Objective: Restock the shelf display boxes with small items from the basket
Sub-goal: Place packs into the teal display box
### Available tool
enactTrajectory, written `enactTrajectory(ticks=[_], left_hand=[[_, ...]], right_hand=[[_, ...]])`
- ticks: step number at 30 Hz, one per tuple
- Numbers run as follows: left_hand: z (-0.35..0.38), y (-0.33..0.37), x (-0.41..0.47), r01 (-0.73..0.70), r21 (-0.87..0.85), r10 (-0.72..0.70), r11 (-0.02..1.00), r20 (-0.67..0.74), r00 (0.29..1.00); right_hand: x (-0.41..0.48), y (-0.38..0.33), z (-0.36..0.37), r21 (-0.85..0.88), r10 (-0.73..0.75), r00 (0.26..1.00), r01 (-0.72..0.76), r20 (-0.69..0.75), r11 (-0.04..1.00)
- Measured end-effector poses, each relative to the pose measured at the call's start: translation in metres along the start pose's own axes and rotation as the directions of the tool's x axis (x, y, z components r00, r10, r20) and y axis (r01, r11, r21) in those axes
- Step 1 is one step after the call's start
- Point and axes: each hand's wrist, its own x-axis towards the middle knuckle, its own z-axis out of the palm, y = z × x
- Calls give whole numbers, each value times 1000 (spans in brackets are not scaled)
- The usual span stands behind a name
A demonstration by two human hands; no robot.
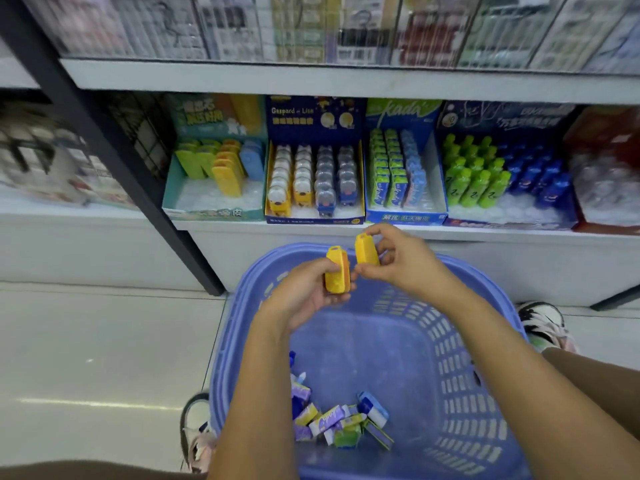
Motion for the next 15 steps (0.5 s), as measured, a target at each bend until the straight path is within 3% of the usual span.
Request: enactTrajectory(ticks=[2, 5, 8, 10, 13, 15], left_hand=[[-1, 8, -8, -67, -75, 63, 995, -47, 997], [-3, 19, -16, -165, -68, 161, 984, -66, 985], [-7, 31, -24, -267, -38, 261, 963, -125, 957], [-14, 37, -28, -309, -51, 292, 950, -213, 932], [-26, 45, -33, -368, -121, 320, 922, -300, 899], [-36, 50, -35, -416, -167, 344, 894, -339, 875]], right_hand=[[2, -24, 3, 181, -6, 1000, 4, 11, 983], [6, -49, 8, 481, -16, 996, -27, 84, 877], [11, -62, 14, 628, -53, 989, -47, 140, 777], [17, -67, 19, 619, -34, 992, -47, 119, 784], [34, -76, 26, 325, -29, 998, 46, -57, 945], [48, -86, 29, 216, -65, 985, 100, -161, 971]])
